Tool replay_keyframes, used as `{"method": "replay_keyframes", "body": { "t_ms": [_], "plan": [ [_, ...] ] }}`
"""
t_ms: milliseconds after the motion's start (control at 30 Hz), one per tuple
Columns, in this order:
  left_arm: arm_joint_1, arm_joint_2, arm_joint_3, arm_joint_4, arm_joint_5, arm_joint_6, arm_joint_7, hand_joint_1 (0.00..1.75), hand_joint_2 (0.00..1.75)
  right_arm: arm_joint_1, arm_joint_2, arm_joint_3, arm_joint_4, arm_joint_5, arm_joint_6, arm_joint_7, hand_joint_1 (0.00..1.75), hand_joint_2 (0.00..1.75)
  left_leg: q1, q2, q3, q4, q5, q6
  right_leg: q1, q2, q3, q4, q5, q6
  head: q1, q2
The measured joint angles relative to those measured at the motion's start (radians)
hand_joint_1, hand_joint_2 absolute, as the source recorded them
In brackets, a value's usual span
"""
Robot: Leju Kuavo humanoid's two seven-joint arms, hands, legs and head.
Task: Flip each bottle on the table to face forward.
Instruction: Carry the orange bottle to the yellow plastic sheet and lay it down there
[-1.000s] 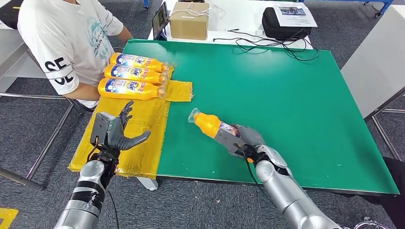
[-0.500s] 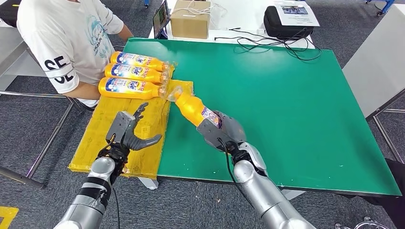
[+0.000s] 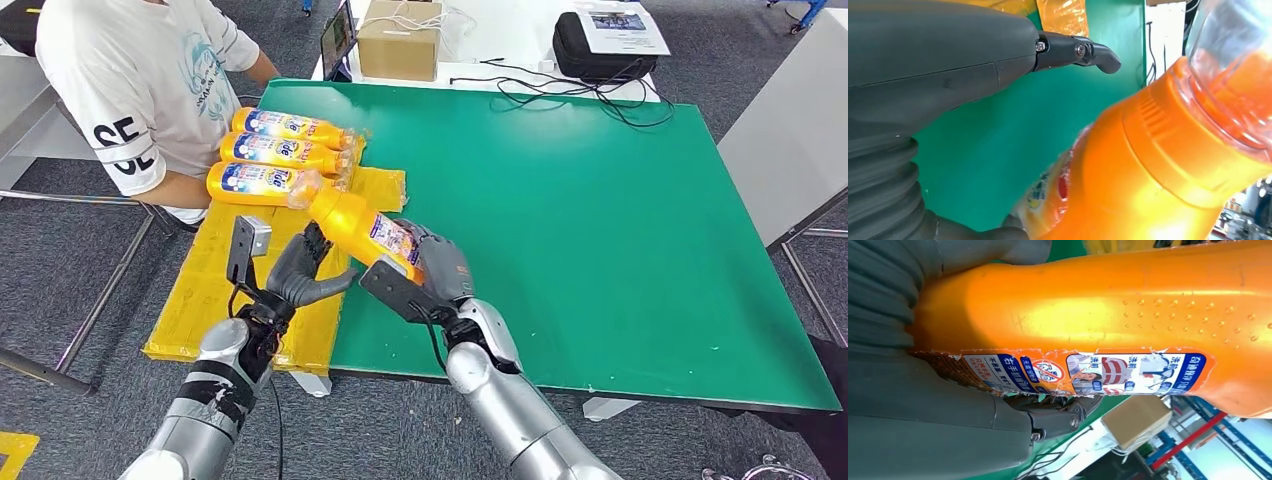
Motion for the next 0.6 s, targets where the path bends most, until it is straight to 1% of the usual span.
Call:
{"method": "replay_keyframes", "body": {
  "t_ms": [100, 233, 333, 600],
  "plan": [
    [0.0, -0.001, 0.0, 0.0, 0.037, -0.025, 0.011, 0.0, 1.75, 0.0, 0.002, 0.009, 0.0, 0.005, -0.003, -0.007, 1.75, 1.75, 0.0, 0.0, 0.0, 0.0, 0.0, 0.0, 0.0, 0.0, 0.0, 0.0, 0.0, 0.0, 0.0, 0.0],
    [0.0, -0.001, -0.002, 0.0, 0.156, -0.088, 0.043, 0.0, 1.75, 0.003, 0.002, 0.021, 0.0, 0.023, -0.014, -0.026, 1.75, 1.75, 0.0, 0.0, 0.0, 0.0, 0.0, 0.0, 0.0, 0.0, 0.0, 0.0, 0.0, 0.0, 0.0, 0.0],
    [0.0, -0.001, -0.007, 0.0, 0.22, -0.111, 0.057, 0.0, 1.75, 0.01, 0.002, 0.034, 0.0, 0.043, -0.023, -0.033, 1.75, 1.75, 0.0, 0.0, 0.0, 0.0, 0.0, 0.0, 0.0, 0.0, 0.0, 0.0, 0.0, 0.0, 0.0, 0.0],
    [0.007, 0.012, -0.055, -0.006, 0.255, -0.122, 0.063, 0.0, 1.75, 0.026, -0.009, 0.058, 0.001, 0.086, -0.023, -0.035, 1.75, 1.75, 0.0, 0.0, 0.0, 0.0, 0.0, 0.0, 0.0, 0.0, 0.0, 0.0, 0.0, 0.0, 0.0, 0.0]
  ]
}}
